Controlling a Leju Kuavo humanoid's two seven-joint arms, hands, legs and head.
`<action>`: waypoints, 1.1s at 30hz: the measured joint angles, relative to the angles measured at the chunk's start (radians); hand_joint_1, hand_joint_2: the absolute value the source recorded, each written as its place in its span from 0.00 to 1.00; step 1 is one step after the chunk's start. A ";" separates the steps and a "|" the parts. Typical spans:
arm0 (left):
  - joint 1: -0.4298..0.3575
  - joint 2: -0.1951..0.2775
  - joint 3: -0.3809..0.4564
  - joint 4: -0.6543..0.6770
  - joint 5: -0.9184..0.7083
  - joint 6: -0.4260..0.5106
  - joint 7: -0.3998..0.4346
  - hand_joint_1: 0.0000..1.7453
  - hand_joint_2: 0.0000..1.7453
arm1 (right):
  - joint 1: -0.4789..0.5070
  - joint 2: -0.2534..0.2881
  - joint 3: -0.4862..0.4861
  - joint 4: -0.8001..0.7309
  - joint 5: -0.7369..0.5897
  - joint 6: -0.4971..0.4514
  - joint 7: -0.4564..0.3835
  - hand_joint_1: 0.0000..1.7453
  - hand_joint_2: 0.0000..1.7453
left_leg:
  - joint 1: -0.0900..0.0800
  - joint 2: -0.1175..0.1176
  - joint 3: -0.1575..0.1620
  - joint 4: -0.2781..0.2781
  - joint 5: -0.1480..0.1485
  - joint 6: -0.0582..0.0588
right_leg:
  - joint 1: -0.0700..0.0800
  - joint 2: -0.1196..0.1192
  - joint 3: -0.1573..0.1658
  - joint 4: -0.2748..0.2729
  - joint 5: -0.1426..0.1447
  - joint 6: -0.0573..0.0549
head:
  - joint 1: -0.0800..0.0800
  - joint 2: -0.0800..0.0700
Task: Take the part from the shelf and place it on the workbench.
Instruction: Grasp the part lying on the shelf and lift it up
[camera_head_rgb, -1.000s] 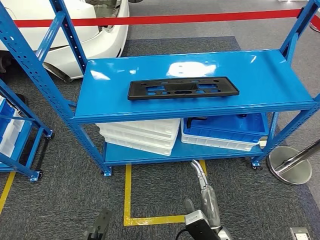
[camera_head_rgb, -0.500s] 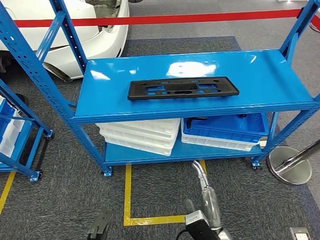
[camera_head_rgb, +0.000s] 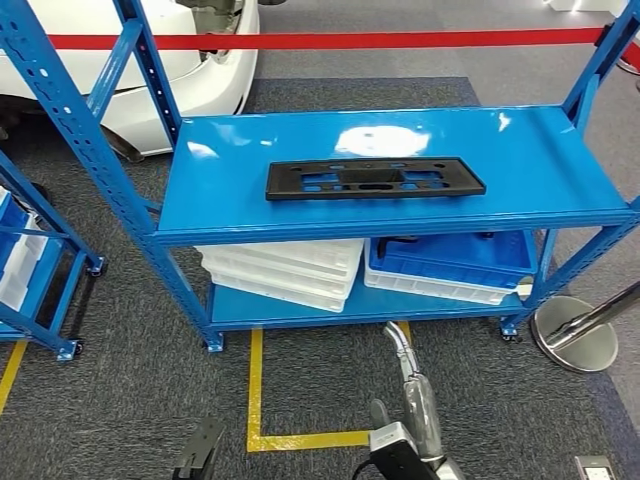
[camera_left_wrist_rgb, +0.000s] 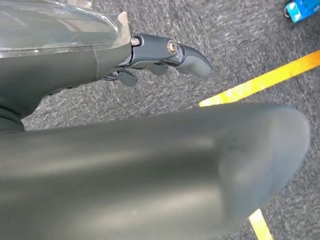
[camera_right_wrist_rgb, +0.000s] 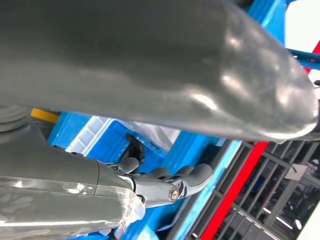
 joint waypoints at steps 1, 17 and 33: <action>0.000 0.000 0.000 0.000 0.000 0.000 0.000 0.00 0.00 | 0.000 -0.001 0.000 0.000 0.000 0.000 0.000 0.00 0.00 | 0.000 0.002 0.001 -0.002 0.001 0.002 | 0.001 0.000 -0.028 0.059 -0.029 0.002 | 0.001 0.000; 0.000 0.001 0.000 0.000 -0.023 0.012 0.013 0.00 0.00 | 0.001 -0.013 0.003 0.000 0.038 -0.026 0.012 0.00 0.00 | 0.004 0.000 0.018 -0.002 -0.013 -0.022 | 0.006 0.001 -0.009 -0.052 0.060 -0.025 | -0.003 0.000; 0.001 0.001 0.001 0.000 -0.039 0.015 0.024 0.00 0.00 | 0.019 -0.048 -0.042 -0.047 0.145 -0.095 0.057 0.00 0.00 | 0.000 0.000 0.016 -0.001 -0.020 -0.049 | 0.005 -0.002 -0.008 -0.051 0.062 -0.025 | -0.001 0.000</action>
